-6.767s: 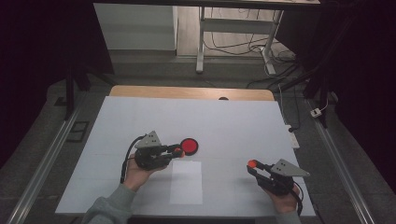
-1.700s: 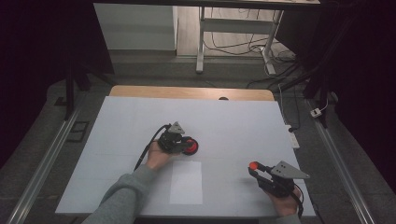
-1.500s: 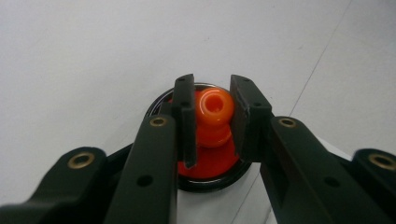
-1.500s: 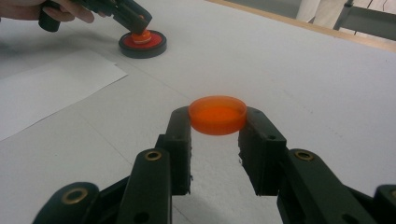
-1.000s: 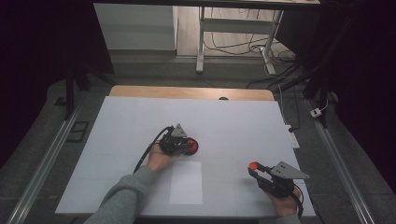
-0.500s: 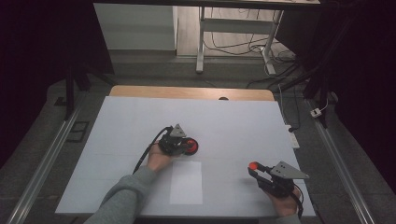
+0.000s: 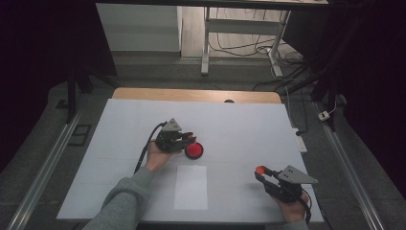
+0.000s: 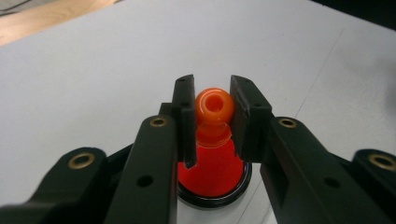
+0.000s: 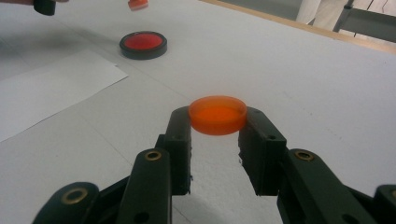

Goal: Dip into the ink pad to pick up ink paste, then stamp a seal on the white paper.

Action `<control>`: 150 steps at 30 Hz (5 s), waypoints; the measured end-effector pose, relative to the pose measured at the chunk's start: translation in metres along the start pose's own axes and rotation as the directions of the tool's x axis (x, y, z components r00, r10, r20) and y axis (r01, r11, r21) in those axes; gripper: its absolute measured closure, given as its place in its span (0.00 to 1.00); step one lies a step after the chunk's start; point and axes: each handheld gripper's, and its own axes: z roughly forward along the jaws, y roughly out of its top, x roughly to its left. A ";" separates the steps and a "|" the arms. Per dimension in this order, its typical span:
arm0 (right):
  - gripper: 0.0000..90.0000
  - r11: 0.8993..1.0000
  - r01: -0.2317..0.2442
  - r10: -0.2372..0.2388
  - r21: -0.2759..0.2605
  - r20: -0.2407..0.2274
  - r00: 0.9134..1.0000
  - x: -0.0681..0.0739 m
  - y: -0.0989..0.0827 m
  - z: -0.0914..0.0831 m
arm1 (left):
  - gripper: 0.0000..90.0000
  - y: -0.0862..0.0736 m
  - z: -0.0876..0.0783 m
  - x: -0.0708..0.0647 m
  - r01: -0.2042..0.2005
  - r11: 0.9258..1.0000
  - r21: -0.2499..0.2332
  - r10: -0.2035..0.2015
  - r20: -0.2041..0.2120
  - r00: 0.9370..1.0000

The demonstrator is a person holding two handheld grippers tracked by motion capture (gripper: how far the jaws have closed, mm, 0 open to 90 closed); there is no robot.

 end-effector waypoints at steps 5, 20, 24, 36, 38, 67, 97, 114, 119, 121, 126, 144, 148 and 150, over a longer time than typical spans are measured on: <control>0.72 1.000 0.003 -0.003 -0.001 0.001 1.000 0.001 0.001 0.000 | 0.80 0.000 0.000 0.000 -0.009 1.000 0.013 0.009 -0.010 1.000; 0.72 1.000 0.003 -0.003 0.000 -0.001 1.000 0.001 0.000 0.000 | 0.80 -0.011 0.019 0.000 -0.037 0.995 0.092 0.040 -0.029 0.999; 0.72 1.000 0.003 -0.003 0.000 -0.001 1.000 0.001 0.000 0.000 | 0.80 -0.012 0.020 -0.001 -0.038 0.995 0.095 0.041 -0.031 0.999; 0.72 1.000 0.003 -0.003 -0.002 -0.001 1.000 0.001 0.000 0.000 | 0.80 -0.019 0.028 0.000 -0.032 0.991 0.128 0.038 -0.041 0.998; 0.72 1.000 0.002 -0.002 -0.003 -0.001 1.000 0.001 0.000 0.000 | 0.81 -0.018 0.029 -0.003 -0.048 0.989 0.136 0.057 -0.056 0.997; 0.72 1.000 0.006 -0.006 0.003 0.005 1.000 0.002 0.000 0.000 | 0.81 -0.022 0.029 -0.004 -0.058 0.991 0.119 0.066 -0.064 0.996; 0.71 1.000 0.010 -0.010 -0.002 0.001 1.000 0.002 0.001 0.001 | 0.80 0.005 -0.011 -0.002 -0.009 0.999 -0.036 0.008 -0.026 1.000; 0.71 1.000 0.006 -0.006 -0.004 -0.004 1.000 0.001 0.001 0.001 | 0.80 0.008 -0.022 -0.004 -0.014 1.000 -0.019 0.014 0.027 1.000; 0.71 1.000 0.007 -0.007 -0.004 -0.005 1.000 0.002 0.001 0.001 | 0.80 0.008 -0.024 -0.004 -0.001 1.000 -0.021 0.002 0.039 0.999; 0.71 1.000 0.008 -0.008 -0.003 -0.005 1.000 0.002 0.001 0.001 | 0.80 0.009 -0.025 -0.005 -0.007 1.000 -0.018 0.008 0.042 0.999; 0.71 1.000 0.007 -0.007 -0.004 -0.006 1.000 0.002 0.001 0.001 | 0.80 0.008 -0.027 -0.007 -0.006 1.000 -0.012 0.007 0.047 0.999; 0.71 1.000 0.008 -0.008 -0.003 -0.006 1.000 0.002 0.001 0.001 | 0.80 0.002 -0.044 -0.016 -0.045 0.999 0.002 0.045 0.067 0.997; 0.71 1.000 0.009 -0.009 -0.001 -0.008 1.000 0.002 0.001 0.001 | 0.80 0.001 -0.046 -0.018 -0.050 0.999 0.003 0.050 0.078 0.996; 0.71 1.000 0.008 -0.008 -0.001 -0.008 1.000 0.002 0.001 0.001 | 0.80 0.000 -0.046 -0.018 -0.049 0.999 0.005 0.049 0.083 0.995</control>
